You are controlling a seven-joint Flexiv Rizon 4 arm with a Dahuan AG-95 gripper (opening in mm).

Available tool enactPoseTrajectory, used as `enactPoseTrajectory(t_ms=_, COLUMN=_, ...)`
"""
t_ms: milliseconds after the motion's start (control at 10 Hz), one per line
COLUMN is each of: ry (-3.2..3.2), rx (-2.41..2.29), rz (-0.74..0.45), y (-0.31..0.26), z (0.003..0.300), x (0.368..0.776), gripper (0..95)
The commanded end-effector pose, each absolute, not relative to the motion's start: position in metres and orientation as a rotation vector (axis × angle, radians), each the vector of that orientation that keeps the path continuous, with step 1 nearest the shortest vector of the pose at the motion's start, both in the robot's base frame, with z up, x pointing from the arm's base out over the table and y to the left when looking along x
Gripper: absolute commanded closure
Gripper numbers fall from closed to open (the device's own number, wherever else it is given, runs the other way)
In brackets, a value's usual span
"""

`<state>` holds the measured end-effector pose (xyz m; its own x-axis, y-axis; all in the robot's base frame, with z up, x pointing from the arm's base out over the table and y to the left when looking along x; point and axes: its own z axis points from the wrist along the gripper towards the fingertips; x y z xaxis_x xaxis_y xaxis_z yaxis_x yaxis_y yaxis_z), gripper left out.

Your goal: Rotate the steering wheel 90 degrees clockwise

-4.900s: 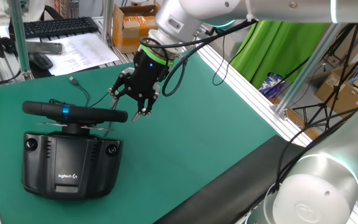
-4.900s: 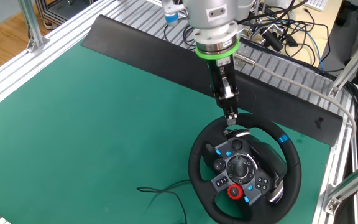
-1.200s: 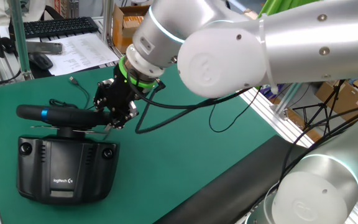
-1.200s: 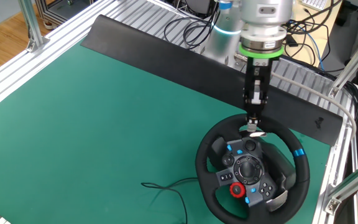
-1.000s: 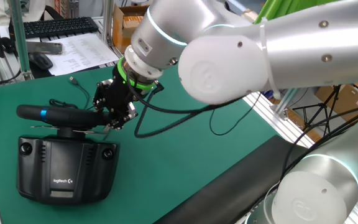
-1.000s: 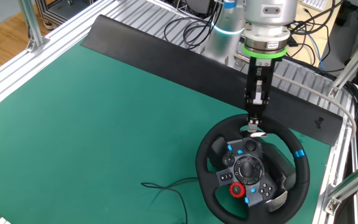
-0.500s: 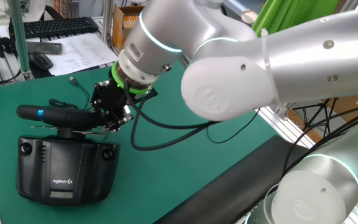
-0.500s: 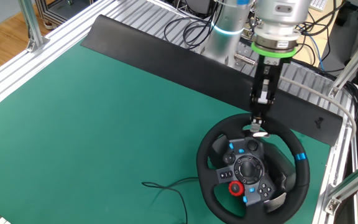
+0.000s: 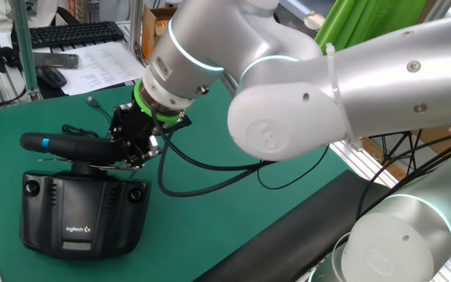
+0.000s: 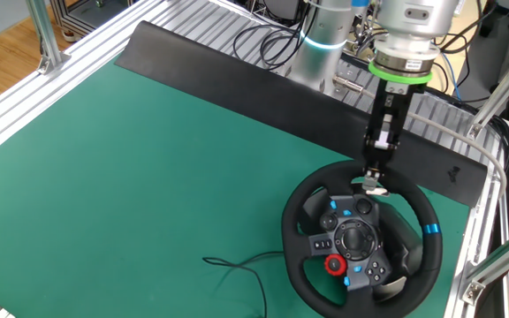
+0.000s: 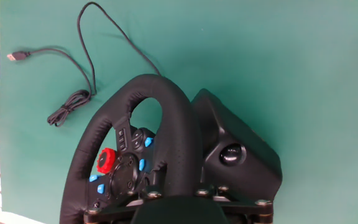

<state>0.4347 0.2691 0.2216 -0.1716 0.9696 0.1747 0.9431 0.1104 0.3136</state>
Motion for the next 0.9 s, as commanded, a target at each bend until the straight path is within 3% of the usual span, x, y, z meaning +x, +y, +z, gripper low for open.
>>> enactPoseTrajectory(t_ms=100, ry=2.276, rx=1.983, rz=0.549, y=0.275, z=0.220, x=0.433, gripper=95.0)
enactPoseTrajectory(t_ms=900, ry=2.251, rx=2.009, rz=0.536, y=0.291, z=0.220, x=0.429, gripper=95.0)
